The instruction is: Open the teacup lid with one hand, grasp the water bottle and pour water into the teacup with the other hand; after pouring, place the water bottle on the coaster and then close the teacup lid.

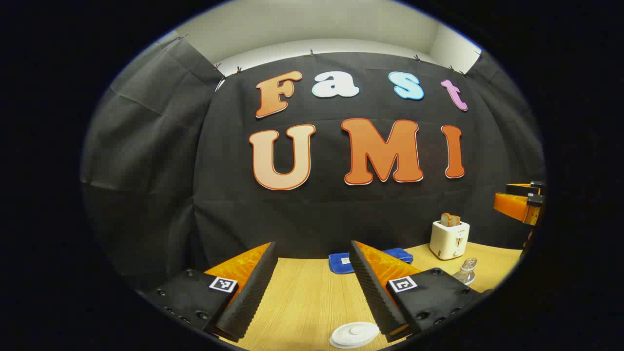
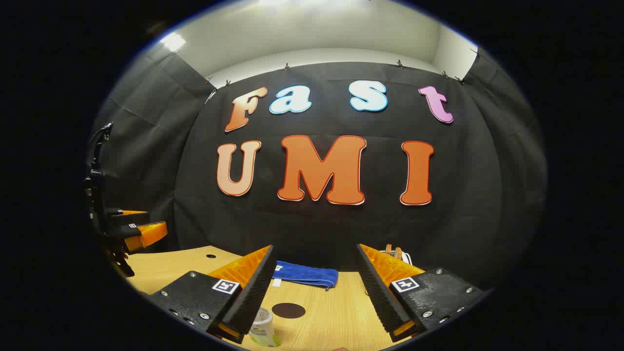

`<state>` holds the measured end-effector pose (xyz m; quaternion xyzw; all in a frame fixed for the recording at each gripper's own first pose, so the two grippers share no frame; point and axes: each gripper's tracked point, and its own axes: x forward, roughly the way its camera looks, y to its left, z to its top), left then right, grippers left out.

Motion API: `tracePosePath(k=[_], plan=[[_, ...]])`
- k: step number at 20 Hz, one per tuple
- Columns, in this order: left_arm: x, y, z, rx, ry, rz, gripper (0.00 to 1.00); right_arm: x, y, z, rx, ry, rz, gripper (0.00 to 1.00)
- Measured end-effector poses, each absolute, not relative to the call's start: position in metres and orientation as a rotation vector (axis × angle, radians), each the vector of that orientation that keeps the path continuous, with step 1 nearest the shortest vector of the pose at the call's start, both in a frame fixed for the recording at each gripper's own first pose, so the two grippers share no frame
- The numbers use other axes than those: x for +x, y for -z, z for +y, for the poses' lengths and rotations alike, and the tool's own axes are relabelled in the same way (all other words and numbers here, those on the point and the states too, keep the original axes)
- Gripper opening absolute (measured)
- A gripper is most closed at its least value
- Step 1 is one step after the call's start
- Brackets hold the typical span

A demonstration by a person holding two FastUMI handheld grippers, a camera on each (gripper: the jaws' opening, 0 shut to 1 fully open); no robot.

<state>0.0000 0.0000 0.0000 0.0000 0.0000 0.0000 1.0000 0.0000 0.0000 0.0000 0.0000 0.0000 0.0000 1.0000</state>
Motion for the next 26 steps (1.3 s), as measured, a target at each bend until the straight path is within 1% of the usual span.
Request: tracePosePath(k=[6, 8, 9, 14, 15, 16, 17, 18, 19, 20, 23, 24, 25, 26], plan=[[0.002, -0.001, -0.008, -0.012, 0.019, -0.006, 0.96, 0.000, -0.008, -0.001, 0.012, 0.002, -0.013, 0.97], [0.003, -0.002, -0.012, -0.016, 0.022, -0.009, 0.96, 0.000, -0.009, -0.003, 0.010, 0.011, -0.016, 0.97], [0.003, -0.002, -0.012, -0.019, 0.022, -0.010, 0.98, -0.001, -0.009, -0.004, 0.003, 0.018, -0.016, 0.97], [0.005, -0.004, -0.017, -0.018, 0.030, -0.010, 0.97, -0.005, -0.009, -0.008, -0.029, 0.039, -0.015, 0.97], [0.005, -0.003, -0.017, -0.014, 0.027, -0.006, 0.97, -0.005, -0.007, -0.013, -0.039, 0.055, -0.008, 1.00], [0.005, -0.003, -0.016, -0.011, 0.021, -0.006, 0.96, -0.006, -0.006, -0.018, -0.046, 0.071, 0.000, 0.97], [0.006, -0.003, -0.017, -0.011, 0.021, -0.006, 0.97, -0.007, -0.005, -0.018, -0.049, 0.076, 0.006, 0.97], [0.006, -0.004, -0.019, -0.014, 0.026, -0.007, 0.97, -0.007, -0.006, -0.018, -0.045, 0.074, 0.007, 0.92], [0.005, -0.004, -0.021, -0.019, 0.031, -0.008, 0.98, -0.009, -0.006, -0.017, -0.037, 0.070, 0.007, 0.92], [0.006, -0.003, -0.022, -0.020, 0.033, -0.006, 0.96, -0.010, -0.007, -0.014, -0.028, 0.061, 0.006, 0.97], [0.005, 0.000, -0.026, -0.017, 0.039, 0.002, 0.97, -0.014, -0.004, -0.010, -0.013, 0.042, 0.010, 0.97], [0.004, 0.001, -0.027, -0.015, 0.046, 0.004, 0.96, -0.016, -0.001, -0.008, -0.010, 0.035, 0.015, 1.00], [0.002, 0.002, -0.029, -0.012, 0.051, 0.006, 0.96, -0.017, 0.002, -0.004, -0.007, 0.026, 0.022, 0.97], [0.001, 0.003, -0.031, -0.008, 0.056, 0.006, 0.96, -0.019, 0.005, -0.001, -0.003, 0.016, 0.031, 0.97]])
